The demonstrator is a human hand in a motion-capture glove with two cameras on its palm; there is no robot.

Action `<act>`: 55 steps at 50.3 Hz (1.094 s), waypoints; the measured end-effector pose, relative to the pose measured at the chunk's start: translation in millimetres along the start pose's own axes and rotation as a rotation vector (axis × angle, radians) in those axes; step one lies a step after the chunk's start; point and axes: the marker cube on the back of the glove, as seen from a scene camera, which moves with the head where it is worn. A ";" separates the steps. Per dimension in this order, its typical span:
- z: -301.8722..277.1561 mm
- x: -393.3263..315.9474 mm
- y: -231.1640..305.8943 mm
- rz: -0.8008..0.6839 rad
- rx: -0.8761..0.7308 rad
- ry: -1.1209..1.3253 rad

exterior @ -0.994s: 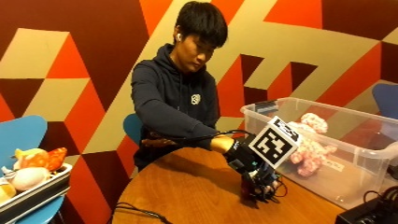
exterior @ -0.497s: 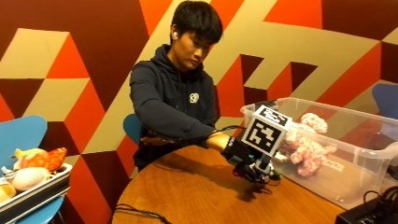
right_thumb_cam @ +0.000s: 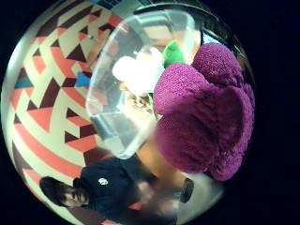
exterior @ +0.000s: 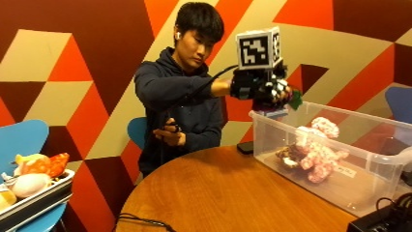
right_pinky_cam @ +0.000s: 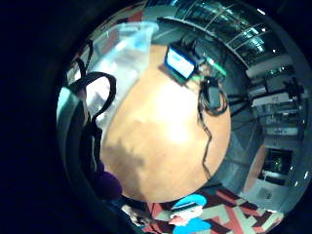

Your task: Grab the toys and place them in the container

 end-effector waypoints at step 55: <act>-22.9 -42.4 49.7 -0.142 -0.023 0.018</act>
